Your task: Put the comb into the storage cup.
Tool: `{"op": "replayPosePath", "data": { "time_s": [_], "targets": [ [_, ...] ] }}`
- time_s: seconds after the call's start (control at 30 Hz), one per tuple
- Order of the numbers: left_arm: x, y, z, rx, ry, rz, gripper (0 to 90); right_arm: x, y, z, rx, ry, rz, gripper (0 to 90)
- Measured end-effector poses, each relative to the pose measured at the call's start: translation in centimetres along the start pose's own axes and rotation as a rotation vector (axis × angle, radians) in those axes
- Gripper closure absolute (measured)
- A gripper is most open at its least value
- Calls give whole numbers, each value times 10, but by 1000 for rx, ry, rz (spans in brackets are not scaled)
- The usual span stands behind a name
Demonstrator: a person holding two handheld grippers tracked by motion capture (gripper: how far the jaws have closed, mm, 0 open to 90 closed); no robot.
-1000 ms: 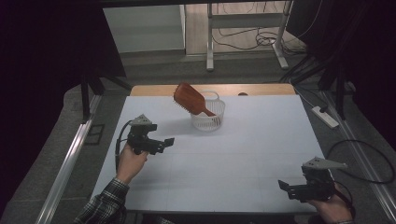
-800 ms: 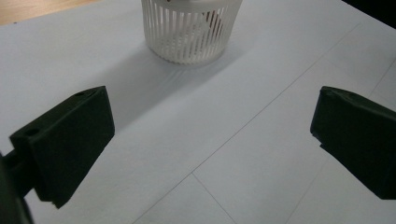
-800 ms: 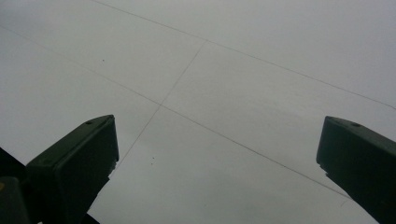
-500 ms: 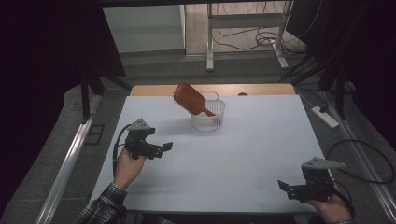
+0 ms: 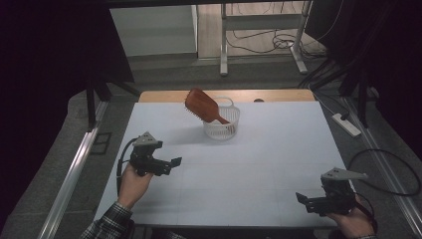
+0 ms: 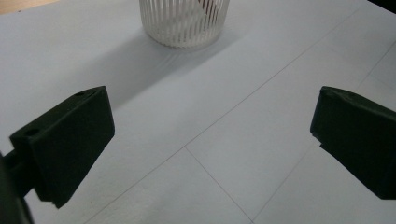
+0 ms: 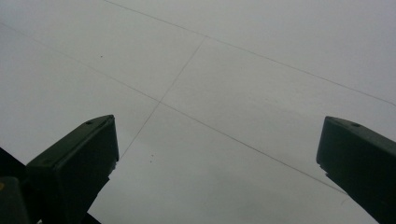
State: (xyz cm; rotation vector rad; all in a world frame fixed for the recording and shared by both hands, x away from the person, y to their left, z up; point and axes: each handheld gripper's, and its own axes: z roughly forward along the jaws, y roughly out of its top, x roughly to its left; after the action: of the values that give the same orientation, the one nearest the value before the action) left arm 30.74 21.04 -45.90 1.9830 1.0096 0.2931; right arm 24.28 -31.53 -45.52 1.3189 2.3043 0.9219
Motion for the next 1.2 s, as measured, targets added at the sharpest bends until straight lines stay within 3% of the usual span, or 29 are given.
{"op": "replayPosePath", "data": {
  "time_s": [1.2],
  "targets": [
    [-4, -38, -34, 13, 62, -54, 0, 1, 0, 1, 10, -5, -10, 0]
  ]
}}
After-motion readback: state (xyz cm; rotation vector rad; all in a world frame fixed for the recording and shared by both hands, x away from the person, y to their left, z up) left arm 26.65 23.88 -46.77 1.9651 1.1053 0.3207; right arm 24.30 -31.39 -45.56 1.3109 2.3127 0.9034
